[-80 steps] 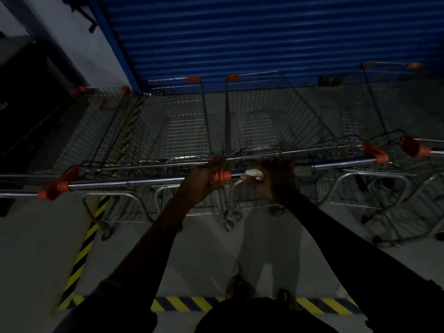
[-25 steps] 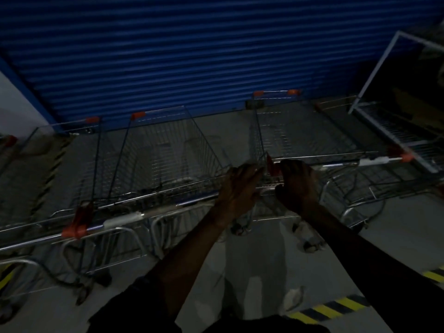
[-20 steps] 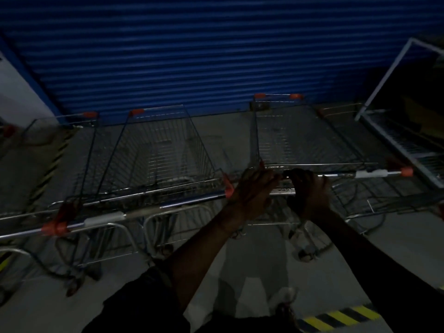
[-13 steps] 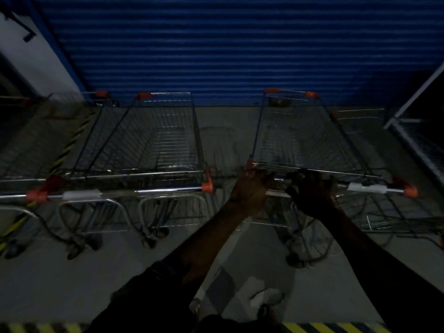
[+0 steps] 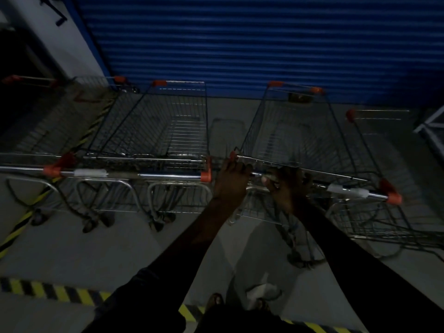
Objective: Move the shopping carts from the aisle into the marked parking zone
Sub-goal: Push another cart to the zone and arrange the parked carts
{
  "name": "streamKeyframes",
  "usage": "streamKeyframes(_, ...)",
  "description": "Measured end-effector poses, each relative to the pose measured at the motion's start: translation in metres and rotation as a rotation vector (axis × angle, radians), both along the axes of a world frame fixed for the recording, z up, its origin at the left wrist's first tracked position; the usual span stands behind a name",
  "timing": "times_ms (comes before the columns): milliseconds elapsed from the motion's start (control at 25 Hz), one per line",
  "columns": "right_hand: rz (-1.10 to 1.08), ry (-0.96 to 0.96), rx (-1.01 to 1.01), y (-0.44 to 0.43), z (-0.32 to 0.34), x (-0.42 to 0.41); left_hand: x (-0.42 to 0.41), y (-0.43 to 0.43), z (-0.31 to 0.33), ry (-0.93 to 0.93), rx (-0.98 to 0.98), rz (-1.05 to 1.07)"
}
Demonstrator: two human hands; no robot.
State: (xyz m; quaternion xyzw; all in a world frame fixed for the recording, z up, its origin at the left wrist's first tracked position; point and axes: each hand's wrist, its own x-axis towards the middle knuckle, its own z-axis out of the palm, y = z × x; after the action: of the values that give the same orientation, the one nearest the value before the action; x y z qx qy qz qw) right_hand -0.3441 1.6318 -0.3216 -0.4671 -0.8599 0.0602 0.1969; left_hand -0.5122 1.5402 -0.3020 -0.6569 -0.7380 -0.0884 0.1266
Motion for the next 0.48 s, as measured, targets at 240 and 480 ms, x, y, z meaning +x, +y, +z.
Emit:
streamKeyframes(240,0.064,-0.072,-0.014,0.02,-0.006,0.002,-0.003,0.003,-0.01,0.018,0.042,0.016)
streamKeyframes(480,0.126,-0.06,-0.053,0.014,0.005,-0.006,-0.016,-0.014,-0.008,0.048,0.116,-0.015)
